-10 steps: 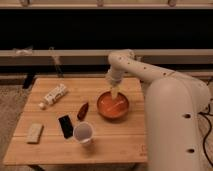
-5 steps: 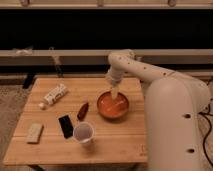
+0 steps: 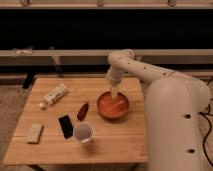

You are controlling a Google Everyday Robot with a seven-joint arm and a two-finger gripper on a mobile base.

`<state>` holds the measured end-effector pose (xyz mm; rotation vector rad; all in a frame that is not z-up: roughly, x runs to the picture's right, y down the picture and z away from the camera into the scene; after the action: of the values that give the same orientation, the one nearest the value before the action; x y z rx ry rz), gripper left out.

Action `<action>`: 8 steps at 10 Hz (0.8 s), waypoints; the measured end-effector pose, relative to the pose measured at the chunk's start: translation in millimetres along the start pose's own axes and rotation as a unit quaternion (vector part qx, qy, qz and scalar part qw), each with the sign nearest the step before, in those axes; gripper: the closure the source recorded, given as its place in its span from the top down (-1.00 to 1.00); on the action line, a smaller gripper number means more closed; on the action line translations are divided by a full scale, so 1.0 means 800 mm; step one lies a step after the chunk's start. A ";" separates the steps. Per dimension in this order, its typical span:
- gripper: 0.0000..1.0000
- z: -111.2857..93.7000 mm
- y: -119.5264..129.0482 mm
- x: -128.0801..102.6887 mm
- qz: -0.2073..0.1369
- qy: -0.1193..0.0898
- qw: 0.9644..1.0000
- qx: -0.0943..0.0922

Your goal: Place the ceramic cup in the ceramic bowl

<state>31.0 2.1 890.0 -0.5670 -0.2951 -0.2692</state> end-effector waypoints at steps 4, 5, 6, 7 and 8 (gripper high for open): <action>0.60 -0.038 0.032 -0.067 -0.032 0.000 0.999 0.012; 0.60 -0.046 0.049 -0.090 -0.041 0.000 0.999 0.013; 0.60 -0.053 0.071 -0.120 -0.055 -0.002 0.998 0.013; 0.60 -0.058 0.094 -0.148 -0.067 -0.004 0.998 0.013; 0.60 -0.062 0.115 -0.167 -0.076 -0.005 0.997 0.014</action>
<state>-52.2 71.2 759.9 -0.5200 -0.3521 -0.4083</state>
